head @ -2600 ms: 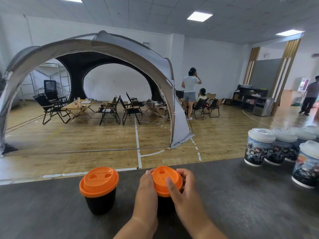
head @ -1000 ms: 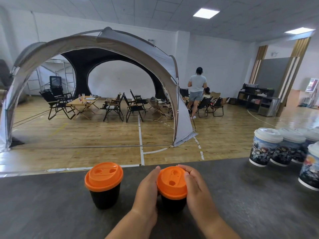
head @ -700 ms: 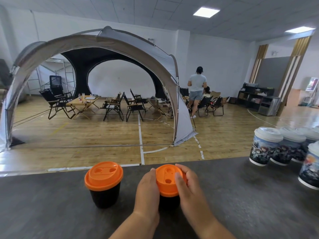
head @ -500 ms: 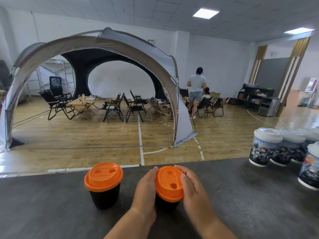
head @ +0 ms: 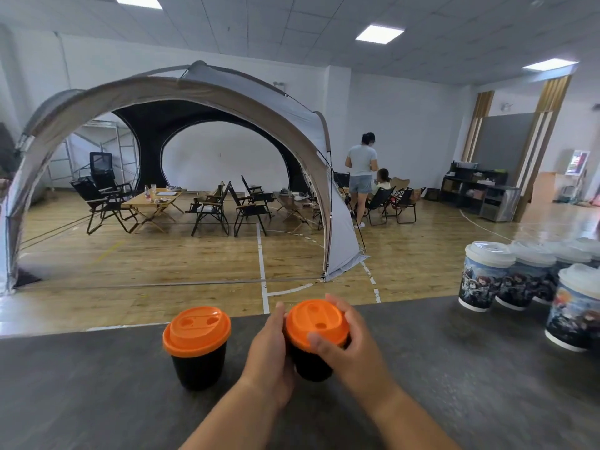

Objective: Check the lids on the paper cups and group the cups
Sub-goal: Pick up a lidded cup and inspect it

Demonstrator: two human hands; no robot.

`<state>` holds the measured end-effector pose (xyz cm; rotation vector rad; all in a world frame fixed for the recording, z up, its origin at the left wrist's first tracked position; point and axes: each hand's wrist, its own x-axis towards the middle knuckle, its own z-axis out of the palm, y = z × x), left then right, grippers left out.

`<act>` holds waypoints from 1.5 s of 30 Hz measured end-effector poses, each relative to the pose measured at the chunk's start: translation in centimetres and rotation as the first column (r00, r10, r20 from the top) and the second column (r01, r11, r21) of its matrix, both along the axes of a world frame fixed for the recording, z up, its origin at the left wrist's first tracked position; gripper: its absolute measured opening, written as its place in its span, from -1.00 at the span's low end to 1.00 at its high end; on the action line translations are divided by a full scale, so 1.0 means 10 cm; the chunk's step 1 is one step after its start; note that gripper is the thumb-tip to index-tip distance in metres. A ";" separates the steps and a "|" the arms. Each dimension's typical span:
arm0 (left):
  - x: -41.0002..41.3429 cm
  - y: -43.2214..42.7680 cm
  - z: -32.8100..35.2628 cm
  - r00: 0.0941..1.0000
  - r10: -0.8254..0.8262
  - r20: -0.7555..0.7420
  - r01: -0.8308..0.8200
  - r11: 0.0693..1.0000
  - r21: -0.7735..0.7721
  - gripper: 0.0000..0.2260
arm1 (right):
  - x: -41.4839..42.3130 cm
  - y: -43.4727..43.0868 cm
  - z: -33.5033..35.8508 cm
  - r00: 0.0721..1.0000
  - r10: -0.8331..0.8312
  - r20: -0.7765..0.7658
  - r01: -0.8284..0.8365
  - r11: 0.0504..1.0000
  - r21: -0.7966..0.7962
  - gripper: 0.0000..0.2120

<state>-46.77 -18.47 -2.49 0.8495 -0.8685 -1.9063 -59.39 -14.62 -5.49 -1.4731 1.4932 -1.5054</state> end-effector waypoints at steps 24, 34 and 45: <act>0.00 0.72 1.08 0.895 -0.085 -0.438 -0.089 0.928 -0.362 -0.56 | -0.11 0.07 1.97 0.812 0.395 0.430 -0.316 0.916 -0.245 -0.22; 0.07 0.98 1.24 0.927 0.063 -0.371 -0.243 0.854 -0.461 -0.57 | 0.19 0.45 2.21 0.952 0.192 0.240 -0.083 0.913 -0.400 -0.59; 0.09 1.15 1.31 0.783 -0.194 -0.591 0.031 0.961 -0.275 -0.65 | 0.07 0.29 1.99 0.575 0.585 0.572 -0.487 0.806 -0.335 -0.28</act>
